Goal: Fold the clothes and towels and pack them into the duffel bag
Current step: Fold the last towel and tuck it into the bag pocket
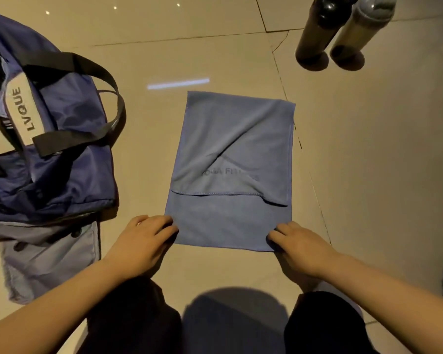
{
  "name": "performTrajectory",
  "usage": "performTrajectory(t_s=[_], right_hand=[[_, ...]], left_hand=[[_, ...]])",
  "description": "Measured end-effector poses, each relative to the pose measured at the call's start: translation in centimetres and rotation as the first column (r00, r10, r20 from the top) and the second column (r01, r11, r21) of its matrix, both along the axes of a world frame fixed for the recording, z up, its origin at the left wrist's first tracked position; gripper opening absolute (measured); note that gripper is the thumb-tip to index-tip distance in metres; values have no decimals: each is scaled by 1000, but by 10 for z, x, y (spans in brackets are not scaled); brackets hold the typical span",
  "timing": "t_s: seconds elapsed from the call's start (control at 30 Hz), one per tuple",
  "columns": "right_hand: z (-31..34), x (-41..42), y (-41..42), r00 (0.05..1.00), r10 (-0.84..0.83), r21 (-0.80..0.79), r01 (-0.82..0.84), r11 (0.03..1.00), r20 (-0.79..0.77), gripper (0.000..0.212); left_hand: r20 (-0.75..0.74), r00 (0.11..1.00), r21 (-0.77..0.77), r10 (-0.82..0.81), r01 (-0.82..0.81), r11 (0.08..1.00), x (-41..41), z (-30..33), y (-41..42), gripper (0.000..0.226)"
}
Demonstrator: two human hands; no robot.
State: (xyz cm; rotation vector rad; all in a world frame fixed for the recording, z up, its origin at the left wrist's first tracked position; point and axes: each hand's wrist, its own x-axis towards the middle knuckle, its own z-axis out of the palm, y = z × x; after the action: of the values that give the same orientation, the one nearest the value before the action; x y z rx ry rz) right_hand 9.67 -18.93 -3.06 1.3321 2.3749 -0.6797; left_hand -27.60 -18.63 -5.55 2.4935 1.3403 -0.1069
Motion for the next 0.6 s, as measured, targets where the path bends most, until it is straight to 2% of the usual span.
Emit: performTrajectory(t_s=[0.13, 0.23, 0.3, 0.37, 0.43, 0.5, 0.6], right_hand=[[-1, 2, -9, 998, -70, -29, 70, 997, 9, 26], [6, 0, 1, 994, -105, -21, 106, 994, 18, 27], [12, 0, 18, 984, -179, 83, 180, 980, -17, 24], [13, 0, 34, 984, -178, 156, 179, 971, -19, 28], [13, -1, 44, 992, -105, 122, 97, 988, 68, 40], [13, 0, 50, 987, -106, 35, 103, 994, 120, 50], [18, 4, 55, 983, -125, -57, 134, 989, 133, 65]], left_hand=[[-13, 999, -17, -44, 44, 999, -7, 1, 11, 31], [38, 999, 21, -22, 22, 1000, 3, 19, 33, 31], [48, 998, 120, -40, 34, 992, 10, 27, 54, 38], [15, 993, 185, -121, 116, 976, 11, 28, 74, 37], [-58, 975, 163, -213, 220, 962, 9, 24, 84, 22], [-110, 956, 115, -271, 284, 952, 8, 19, 87, 35], [-106, 944, 136, -311, 324, 936, 7, 19, 89, 43]])
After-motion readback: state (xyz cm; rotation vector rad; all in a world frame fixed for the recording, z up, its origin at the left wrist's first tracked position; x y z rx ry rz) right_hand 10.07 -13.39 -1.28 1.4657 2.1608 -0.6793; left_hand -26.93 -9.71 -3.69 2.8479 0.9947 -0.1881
